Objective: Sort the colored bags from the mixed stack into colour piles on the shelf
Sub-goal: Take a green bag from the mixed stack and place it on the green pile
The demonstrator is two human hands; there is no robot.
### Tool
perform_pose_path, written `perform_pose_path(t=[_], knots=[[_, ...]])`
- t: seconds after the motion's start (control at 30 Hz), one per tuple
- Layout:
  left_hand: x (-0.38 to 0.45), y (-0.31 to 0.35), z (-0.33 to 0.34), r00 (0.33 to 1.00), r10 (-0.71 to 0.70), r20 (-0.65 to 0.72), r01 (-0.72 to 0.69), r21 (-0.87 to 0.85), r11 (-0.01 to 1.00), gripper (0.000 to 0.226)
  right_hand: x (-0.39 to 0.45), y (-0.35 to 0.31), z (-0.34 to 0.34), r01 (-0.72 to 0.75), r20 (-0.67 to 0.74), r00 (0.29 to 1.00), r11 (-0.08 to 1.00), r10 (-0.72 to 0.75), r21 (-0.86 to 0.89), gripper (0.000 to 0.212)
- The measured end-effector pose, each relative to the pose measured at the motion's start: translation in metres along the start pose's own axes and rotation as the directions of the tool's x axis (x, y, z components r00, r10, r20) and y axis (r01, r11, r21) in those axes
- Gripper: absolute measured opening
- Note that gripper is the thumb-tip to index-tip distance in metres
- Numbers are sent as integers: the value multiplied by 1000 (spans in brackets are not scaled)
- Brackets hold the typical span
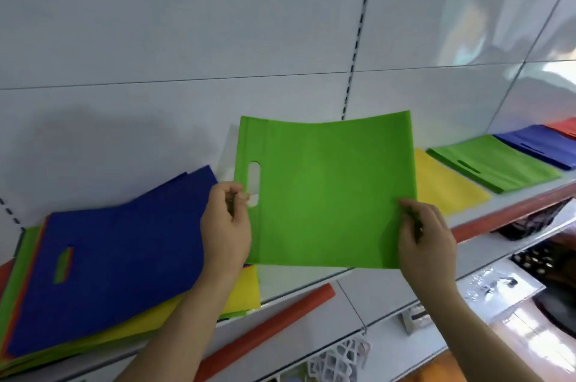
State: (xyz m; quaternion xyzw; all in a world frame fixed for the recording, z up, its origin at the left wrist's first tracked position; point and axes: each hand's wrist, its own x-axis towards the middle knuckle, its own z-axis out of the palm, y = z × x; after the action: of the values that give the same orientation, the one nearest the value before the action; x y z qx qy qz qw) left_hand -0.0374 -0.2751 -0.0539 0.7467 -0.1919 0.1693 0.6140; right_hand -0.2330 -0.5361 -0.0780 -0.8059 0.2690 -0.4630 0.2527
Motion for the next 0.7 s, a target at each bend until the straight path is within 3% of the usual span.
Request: perform_pose_path(t=[0.23,0.5,0.7], knots=[[-52,51,107,984,77,159,-76,-11,997,24,5,75,-98,-42,-40,999,992,37,-122,43],[-113,114,238,976,111,189,-115,10,993,19,39,189,-198,-40,-119,993,984,20,-172,37],[-161,157,356,946,142,292,-151,6,989,16,63,280,-270,-176,-166,976,958,140,-226,45]])
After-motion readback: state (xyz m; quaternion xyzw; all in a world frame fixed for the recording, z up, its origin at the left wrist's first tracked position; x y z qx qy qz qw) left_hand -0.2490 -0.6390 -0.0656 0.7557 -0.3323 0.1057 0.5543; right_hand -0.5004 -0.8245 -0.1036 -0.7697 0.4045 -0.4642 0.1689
